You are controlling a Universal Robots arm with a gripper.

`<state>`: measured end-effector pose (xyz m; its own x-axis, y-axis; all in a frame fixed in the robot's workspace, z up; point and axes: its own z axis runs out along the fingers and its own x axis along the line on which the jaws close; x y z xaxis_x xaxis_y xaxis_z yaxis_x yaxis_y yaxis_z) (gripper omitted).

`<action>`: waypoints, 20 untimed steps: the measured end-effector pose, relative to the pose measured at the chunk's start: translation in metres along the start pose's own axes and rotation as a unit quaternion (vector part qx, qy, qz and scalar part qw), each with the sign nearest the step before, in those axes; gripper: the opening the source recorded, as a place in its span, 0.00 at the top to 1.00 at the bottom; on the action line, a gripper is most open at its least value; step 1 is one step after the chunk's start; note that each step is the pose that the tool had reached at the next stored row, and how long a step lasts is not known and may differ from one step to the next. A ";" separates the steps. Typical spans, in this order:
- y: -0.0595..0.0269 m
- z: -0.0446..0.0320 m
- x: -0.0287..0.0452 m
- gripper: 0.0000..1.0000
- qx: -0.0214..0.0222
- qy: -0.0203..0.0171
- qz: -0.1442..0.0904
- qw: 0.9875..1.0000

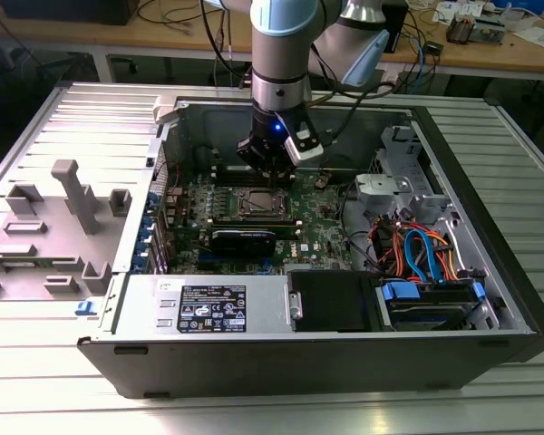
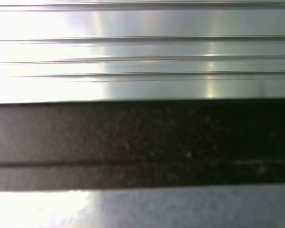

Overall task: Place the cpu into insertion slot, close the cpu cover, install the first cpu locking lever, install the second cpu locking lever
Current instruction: 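Install the second cpu locking lever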

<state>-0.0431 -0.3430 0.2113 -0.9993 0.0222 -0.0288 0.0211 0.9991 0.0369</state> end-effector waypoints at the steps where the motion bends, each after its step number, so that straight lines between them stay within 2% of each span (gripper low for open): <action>1: 0.0000 0.0000 0.0000 0.89 0.000 0.000 0.000 1.000; 9: -0.0033 -0.0001 -0.0001 0.89 0.000 0.000 0.000 1.000; 16: -0.0172 -0.0006 -0.0004 0.89 0.000 0.000 0.000 1.000; 20: -0.0173 -0.0006 -0.0004 0.89 0.000 0.000 0.000 1.000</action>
<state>-0.0431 -0.3603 0.2113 -0.9993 0.0222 -0.0288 0.0211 0.9991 0.0369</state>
